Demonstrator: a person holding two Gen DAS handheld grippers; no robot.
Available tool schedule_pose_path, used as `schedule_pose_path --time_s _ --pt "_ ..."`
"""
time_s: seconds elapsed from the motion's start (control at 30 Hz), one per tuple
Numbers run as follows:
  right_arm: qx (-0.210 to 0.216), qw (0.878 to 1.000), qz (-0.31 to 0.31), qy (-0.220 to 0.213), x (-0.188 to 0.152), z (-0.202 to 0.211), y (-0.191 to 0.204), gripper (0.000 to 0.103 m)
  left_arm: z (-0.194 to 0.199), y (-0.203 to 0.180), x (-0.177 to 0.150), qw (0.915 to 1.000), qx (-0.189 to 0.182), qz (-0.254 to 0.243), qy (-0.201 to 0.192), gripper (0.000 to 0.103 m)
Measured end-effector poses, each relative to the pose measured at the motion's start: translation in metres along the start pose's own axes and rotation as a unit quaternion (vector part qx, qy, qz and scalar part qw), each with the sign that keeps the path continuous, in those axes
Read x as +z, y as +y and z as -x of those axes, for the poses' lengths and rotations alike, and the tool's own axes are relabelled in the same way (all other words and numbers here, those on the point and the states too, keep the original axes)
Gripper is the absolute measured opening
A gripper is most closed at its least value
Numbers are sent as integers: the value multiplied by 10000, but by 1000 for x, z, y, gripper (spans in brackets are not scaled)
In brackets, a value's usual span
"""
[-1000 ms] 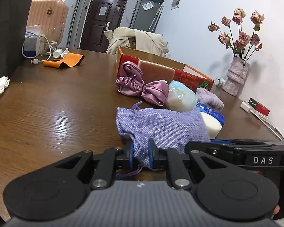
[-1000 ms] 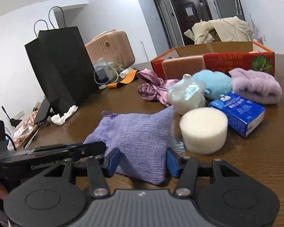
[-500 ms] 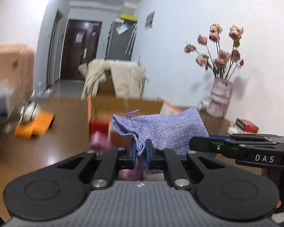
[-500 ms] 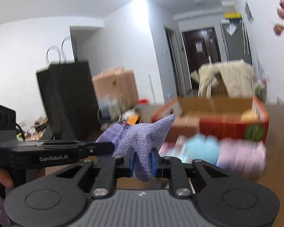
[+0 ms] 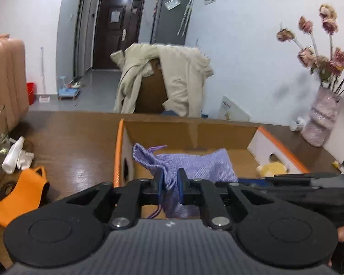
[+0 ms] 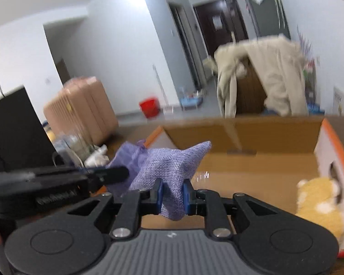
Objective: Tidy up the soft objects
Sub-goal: 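Lift the purple pouch with the left gripper and drop it into the box, then grasp the clear plastic bag with the left gripper while the right gripper grasps the white sponge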
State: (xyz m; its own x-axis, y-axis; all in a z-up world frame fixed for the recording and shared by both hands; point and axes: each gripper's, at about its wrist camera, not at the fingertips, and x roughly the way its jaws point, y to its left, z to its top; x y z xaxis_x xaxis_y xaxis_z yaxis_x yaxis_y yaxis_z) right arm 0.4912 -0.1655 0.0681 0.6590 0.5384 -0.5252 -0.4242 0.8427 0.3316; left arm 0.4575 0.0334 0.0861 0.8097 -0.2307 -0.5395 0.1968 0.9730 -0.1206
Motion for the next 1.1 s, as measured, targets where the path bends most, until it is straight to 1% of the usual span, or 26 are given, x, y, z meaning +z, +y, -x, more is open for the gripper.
schedule_pose_path --time_s 0.03,0.07,0.1,0.13,0.17,0.2,0.23,0.3,0.37,0.4,0.43,0.47,0.5,0.57,0.6,0.67,0.73,0.77,0.83,0.9,0.97,1.07,1.1 --pt "17 9998 88 161 -2 -7 -1 19 -2 0 -4 9999 43 -149 72 24" --pt "44 9998 44 174 -3 -10 -3 21 -2 1 -8 9998 74 -163 75 36" --pt "79 9998 -53 202 -3 -13 -7 21 -2 1 -11 9998 80 -158 106 63" --pt "131 9995 -132 256 -3 -15 -9 24 0 1 -13 9997 27 -197 111 72" --pt "186 9991 -210 331 -3 -17 -12 38 4 1 -13 9998 9 -187 8 72" --pt "193 9988 -231 395 -2 -18 -12 46 7 0 -11 9998 7 -171 -126 75" --pt "145 9989 -204 388 -3 -17 -12 51 11 -1 -11 9995 21 -201 -235 77" --pt "114 9995 -54 305 -3 -11 -6 52 14 -1 -8 9988 221 -187 -385 79" --pt "79 9998 -13 172 -2 -2 -2 58 20 2 -4 9980 366 -74 -512 79" --pt "22 10000 29 92 -1 3 -2 59 23 3 -2 9974 439 18 -563 81" --pt "-71 9999 128 -45 0 10 1 63 26 5 -1 9966 535 149 -617 85" --pt "-171 9995 218 -176 1 19 3 67 29 5 -1 9955 619 259 -664 87" --pt "-284 9986 324 -313 1 28 8 68 31 5 -1 9947 667 307 -715 88" --pt "-368 9966 517 -535 1 48 16 70 35 4 2 9943 678 252 -785 88" --pt "-413 9951 546 -718 1 61 20 72 38 3 4 9940 674 232 -826 88" --pt "-560 9917 459 -1061 -2 89 23 83 47 2 8 9934 639 237 -927 89" --pt "-638 9889 440 -1272 -7 113 27 84 63 -3 11 9921 575 202 -1094 91" --pt "-677 9880 447 -1313 -11 125 29 84 71 -6 12 9912 548 142 -1196 92" --pt "-745 9859 565 -1387 -22 150 35 84 94 -13 9 9888 469 68 -1415 97" --pt "-736 9845 641 -1459 -37 181 40 84 116 -17 4 9879 405 6 -1495 98" --pt "-742 9835 662 -1512 -57 210 43 86 138 -22 -7 9868 425 -35 -1564 98" --pt "-723 9820 697 -1598 -84 241 46 88 174 -28 -32 9845 437 -92 -1695 99" --pt "-738 9816 678 -1626 -93 247 46 89 186 -30 -43 9829 379 -100 -1798 102"
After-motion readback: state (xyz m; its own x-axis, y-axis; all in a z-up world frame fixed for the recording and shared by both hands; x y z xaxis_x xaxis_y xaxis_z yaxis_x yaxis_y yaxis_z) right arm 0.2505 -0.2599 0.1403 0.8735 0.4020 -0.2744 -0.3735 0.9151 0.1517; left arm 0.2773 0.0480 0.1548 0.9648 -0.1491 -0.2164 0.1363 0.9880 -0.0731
